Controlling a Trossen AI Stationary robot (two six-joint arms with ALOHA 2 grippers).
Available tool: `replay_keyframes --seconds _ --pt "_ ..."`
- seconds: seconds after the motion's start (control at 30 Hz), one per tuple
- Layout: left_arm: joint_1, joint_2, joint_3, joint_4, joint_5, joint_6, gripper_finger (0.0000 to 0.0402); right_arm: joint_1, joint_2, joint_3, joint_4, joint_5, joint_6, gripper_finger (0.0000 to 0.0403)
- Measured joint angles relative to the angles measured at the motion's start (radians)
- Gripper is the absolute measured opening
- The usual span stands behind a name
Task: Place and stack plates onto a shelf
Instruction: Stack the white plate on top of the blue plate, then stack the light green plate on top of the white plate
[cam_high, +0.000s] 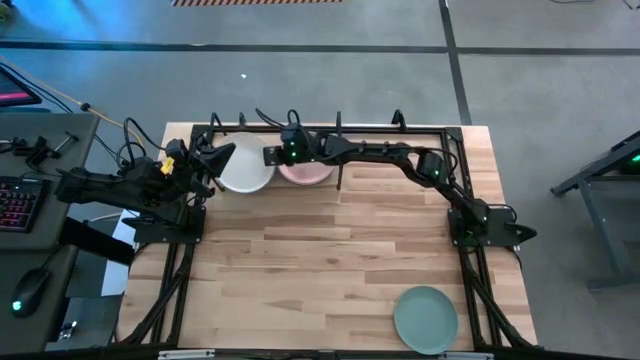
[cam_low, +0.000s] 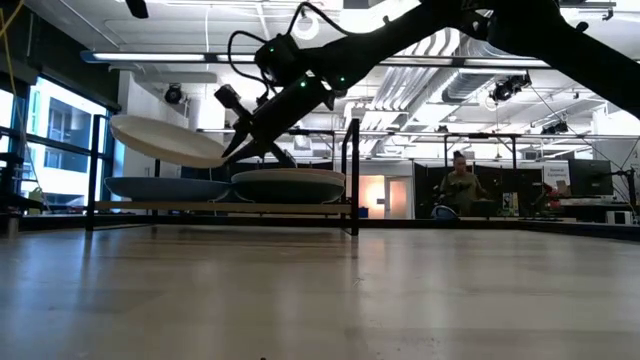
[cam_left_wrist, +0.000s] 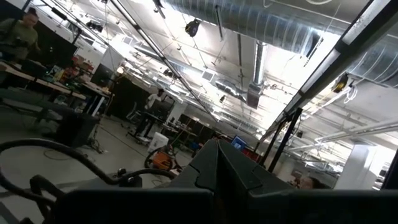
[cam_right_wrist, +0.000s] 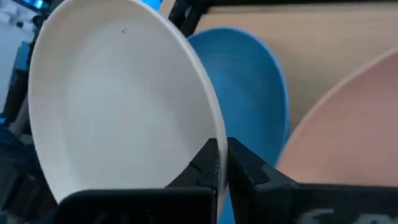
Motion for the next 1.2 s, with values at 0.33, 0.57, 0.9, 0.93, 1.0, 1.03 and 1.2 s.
replay_keyframes --seconds 0.33,0.57,0.9,0.93,1.0,1.03,1.2 --pt "0.000 0.000 0.000 -0.001 -0.001 0.000 0.0000 0.004 -0.001 0.000 0.044 0.008 -0.048 0.0067" --pt "0.000 0.000 0.000 -0.001 -0.001 -0.001 0.0000 -0.007 -0.001 0.000 0.044 0.008 -0.084 0.0165" --pt "0.000 0.000 0.000 -0.001 -0.001 -0.001 0.0000 -0.083 -0.097 0.000 -0.050 -0.121 -0.272 0.0197" --pt "0.000 0.000 0.000 -0.002 -0.003 -0.001 0.0000 -0.087 -0.126 0.000 -0.083 -0.136 -0.331 0.0197" --pt "0.000 0.000 0.000 -0.005 -0.003 0.010 0.0000 -0.091 -0.189 0.002 -0.197 -0.159 -0.468 0.0197" --pt "0.000 0.000 0.000 -0.008 -0.003 0.017 0.0000 -0.091 -0.217 0.002 -0.267 -0.157 -0.531 0.0197" --pt "0.000 0.000 0.000 -0.040 -0.004 0.026 0.0000 -0.061 -0.344 -0.006 -0.592 -0.144 -0.791 0.0197"
